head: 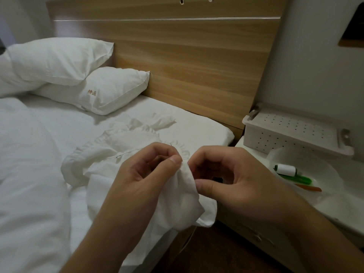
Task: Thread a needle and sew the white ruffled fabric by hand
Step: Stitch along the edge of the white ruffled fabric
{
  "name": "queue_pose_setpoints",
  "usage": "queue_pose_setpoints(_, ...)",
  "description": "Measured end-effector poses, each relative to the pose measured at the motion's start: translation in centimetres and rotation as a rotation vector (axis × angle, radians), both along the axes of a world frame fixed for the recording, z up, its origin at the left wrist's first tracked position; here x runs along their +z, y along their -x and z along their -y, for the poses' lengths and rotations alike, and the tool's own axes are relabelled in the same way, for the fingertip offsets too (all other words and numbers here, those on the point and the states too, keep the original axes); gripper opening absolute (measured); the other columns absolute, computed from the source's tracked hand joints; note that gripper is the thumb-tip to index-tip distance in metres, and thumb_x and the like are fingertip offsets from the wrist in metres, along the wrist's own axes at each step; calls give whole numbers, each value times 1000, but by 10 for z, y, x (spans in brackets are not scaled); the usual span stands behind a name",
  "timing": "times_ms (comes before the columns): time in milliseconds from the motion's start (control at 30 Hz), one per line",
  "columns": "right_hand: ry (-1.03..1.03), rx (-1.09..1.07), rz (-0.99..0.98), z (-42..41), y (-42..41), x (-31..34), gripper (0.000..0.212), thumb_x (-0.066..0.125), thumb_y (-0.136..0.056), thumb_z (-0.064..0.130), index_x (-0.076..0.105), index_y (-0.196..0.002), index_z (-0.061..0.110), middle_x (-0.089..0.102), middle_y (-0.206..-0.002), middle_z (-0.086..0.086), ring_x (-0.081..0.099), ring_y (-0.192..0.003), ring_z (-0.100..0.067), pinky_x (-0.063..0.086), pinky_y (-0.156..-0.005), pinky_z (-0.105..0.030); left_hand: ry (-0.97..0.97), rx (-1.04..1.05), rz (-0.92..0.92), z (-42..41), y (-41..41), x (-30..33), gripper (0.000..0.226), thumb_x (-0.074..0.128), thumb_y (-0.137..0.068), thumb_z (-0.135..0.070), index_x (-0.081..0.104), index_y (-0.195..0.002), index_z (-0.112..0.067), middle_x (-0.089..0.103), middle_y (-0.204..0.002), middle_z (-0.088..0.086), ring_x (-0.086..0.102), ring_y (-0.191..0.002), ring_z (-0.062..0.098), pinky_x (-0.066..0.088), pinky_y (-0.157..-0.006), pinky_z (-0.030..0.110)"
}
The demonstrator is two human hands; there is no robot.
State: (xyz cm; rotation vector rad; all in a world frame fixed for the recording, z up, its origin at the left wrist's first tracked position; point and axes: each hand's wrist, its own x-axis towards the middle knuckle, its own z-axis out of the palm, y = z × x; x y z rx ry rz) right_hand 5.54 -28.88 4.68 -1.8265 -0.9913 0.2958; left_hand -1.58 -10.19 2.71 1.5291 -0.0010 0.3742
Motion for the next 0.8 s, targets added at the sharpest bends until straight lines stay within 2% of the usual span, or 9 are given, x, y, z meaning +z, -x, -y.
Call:
queue_pose_setpoints(100,142,0,240,2,-1,3,27,73,-91,2,72,-110,21,70,-100,9,66,-96,-16,57,-81,-32,-14,-4,15,0,-1,0,16,73,-87,-30,71,-82,-15,62,-86,12,57,-81,15,43,-77,35)
queue_pose_setpoints(167,214,-24,416,0,-1,3,26,74,-90,3,72,-107,23,65,-99,14,62,-93,-11,54,-77,-27,-23,-19,29,-1,-2,-2,13,77,-91,-25,71,-83,-17,62,-87,8,56,-83,15,42,-78,36)
queue_pose_setpoints(233,225,-57,520,-2,0,2,20,73,-91,6,73,-103,22,63,-100,15,60,-92,-7,52,-75,-22,-25,-23,41,-2,-2,-4,12,68,-92,-26,71,-84,-18,62,-87,6,55,-84,15,42,-79,36)
queue_pose_setpoints(333,217,-99,592,-1,-2,1,14,73,-93,10,75,-99,21,64,-107,14,60,-101,-7,52,-80,-25,-4,-28,49,-3,-3,-5,12,66,-92,-27,70,-84,-18,61,-87,4,55,-83,14,41,-78,35)
queue_pose_setpoints(433,188,-155,656,2,-7,0,14,73,-92,13,73,-95,27,67,-104,21,56,-112,-9,46,-93,-35,-19,-14,42,-5,-2,-4,11,70,-91,-27,69,-84,-18,59,-86,7,53,-82,13,39,-78,35)
queue_pose_setpoints(533,101,-174,496,6,-9,2,16,69,-96,15,72,-96,31,69,-97,22,60,-108,-11,45,-93,-37,-35,-21,25,-5,-2,-3,12,73,-91,-27,69,-84,-17,57,-93,20,52,-83,16,37,-78,36)
queue_pose_setpoints(600,-15,-144,321,8,-9,4,19,69,-96,7,73,-96,25,73,-89,14,68,-97,-14,51,-86,-31,-55,-40,19,-5,-1,-3,11,66,-90,-26,69,-84,-18,57,-95,23,52,-85,18,36,-80,37)
queue_pose_setpoints(700,-153,-111,140,10,-12,7,20,68,-93,-3,74,-94,15,74,-81,2,71,-82,-20,56,-79,-37,-90,-79,10,-4,-1,-4,12,65,-89,-27,71,-84,-18,57,-94,24,54,-86,19,38,-81,37)
queue_pose_setpoints(800,-239,-56,3,10,-13,8,9,69,-91,-1,73,-95,6,70,-79,-7,68,-76,-18,56,-75,-29,-104,-136,-8,-4,0,-4,13,66,-90,-27,72,-88,-16,58,-93,26,54,-85,22,38,-79,40)
